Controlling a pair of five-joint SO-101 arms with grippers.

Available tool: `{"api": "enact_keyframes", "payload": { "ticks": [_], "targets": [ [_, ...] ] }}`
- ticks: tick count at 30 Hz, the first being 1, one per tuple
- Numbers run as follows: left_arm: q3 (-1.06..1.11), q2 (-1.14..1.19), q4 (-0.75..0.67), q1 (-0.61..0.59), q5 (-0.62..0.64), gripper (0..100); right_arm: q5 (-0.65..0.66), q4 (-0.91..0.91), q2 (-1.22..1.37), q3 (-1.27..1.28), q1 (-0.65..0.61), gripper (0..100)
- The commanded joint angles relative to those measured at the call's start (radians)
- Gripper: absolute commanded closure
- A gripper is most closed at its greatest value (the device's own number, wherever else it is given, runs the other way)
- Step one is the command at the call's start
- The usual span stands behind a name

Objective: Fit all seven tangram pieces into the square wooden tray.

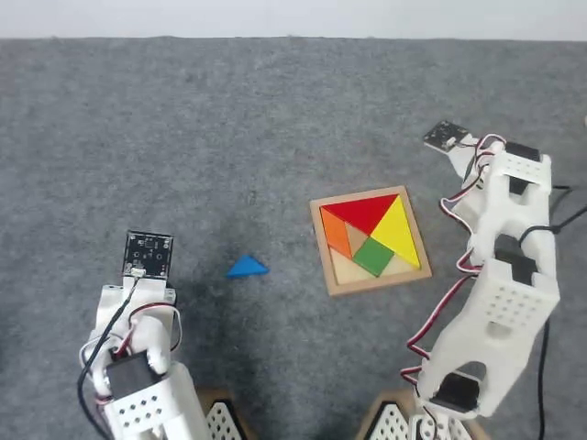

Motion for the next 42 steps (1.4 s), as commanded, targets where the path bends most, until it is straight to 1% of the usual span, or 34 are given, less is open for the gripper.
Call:
{"api": "enact_keyframes", "payload": {
  "ticks": [1,4,6,8,13,15,17,21,25,29,32,35,38,40,42],
  "targets": [
    [-0.007,-0.006,-0.011,-0.002,-0.003,87,0.064,-0.03,0.016,-0.052,-0.012,59.7],
    [-0.007,-0.006,-0.011,-0.002,-0.003,87,0.106,-0.022,0.045,-0.054,-0.012,59.8],
    [-0.007,-0.006,-0.011,-0.002,-0.002,87,0.11,-0.021,0.058,-0.052,-0.012,62.0],
    [-0.007,-0.006,-0.011,-0.002,-0.002,87,0.11,-0.019,0.064,-0.051,-0.012,67.8],
    [-0.007,-0.006,-0.011,-0.002,-0.002,87,0.11,0.039,0.064,-0.049,-0.021,87.7],
    [-0.007,-0.006,-0.011,-0.002,-0.002,87,0.104,0.039,0.062,-0.049,-0.022,93.5],
    [-0.007,-0.006,-0.011,-0.002,-0.002,87,0.094,0.042,0.054,-0.049,-0.022,93.8],
    [-0.007,-0.006,-0.011,-0.002,-0.002,87,-0.031,0.035,0.007,-0.052,-0.024,93.8],
    [-0.007,-0.006,-0.012,-0.002,-0.002,87,-0.098,0.05,-0.111,-0.043,-0.053,94.0],
    [-0.007,-0.006,-0.014,-0.002,-0.002,87,-0.117,0.093,-0.277,0.021,-0.13,94.0],
    [-0.007,-0.006,-0.014,-0.002,-0.002,87,-0.117,0.102,-0.412,0.13,-0.193,94.0],
    [-0.007,-0.006,-0.014,-0.002,-0.002,87,-0.117,0.099,-0.558,0.261,-0.229,94.0],
    [-0.007,-0.006,-0.012,-0.002,-0.002,87,-0.12,0.068,-0.687,0.353,-0.24,93.6],
    [-0.007,-0.006,-0.012,-0.002,-0.002,87,-0.153,0.018,-0.714,0.368,-0.236,93.1],
    [-0.007,-0.006,-0.011,-0.002,-0.002,87,-0.158,-0.016,-0.7,0.364,-0.236,88.3]
  ]
}}
